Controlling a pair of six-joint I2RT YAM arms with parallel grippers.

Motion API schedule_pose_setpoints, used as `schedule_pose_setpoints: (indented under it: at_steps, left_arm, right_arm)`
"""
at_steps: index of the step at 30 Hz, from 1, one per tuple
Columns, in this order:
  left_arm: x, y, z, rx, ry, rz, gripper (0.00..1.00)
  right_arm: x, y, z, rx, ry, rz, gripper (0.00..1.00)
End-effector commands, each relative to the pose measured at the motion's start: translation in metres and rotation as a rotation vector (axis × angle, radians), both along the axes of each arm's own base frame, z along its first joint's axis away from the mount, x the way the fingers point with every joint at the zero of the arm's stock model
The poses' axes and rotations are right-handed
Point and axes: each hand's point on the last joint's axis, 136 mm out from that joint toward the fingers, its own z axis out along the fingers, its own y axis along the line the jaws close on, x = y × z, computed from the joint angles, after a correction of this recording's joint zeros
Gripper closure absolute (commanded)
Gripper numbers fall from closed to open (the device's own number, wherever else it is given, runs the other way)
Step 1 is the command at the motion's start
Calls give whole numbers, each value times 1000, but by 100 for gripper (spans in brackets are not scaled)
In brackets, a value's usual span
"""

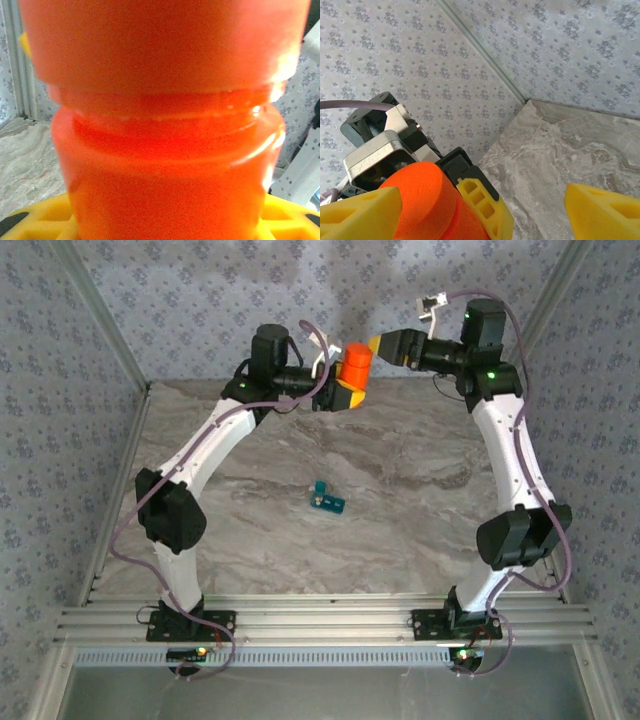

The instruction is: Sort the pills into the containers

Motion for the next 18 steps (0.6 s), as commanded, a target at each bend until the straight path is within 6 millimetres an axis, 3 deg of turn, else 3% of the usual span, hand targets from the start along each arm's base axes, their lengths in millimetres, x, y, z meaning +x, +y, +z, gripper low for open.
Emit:
schedule_pose_setpoints:
  at_steps: [1,10,18]
  left_arm:
    - [-7,-2,6,-14,8,-57,100]
    - [-8,-3,4,-9,18,-66,100]
    - [-8,-5,4,-10,15,-68,100]
  right_arm:
    - [-12,15,14,4,-49,83,14]
    - [-17,29,9,1,-37,127,18]
    - [-24,37,4,2,-15,167,28]
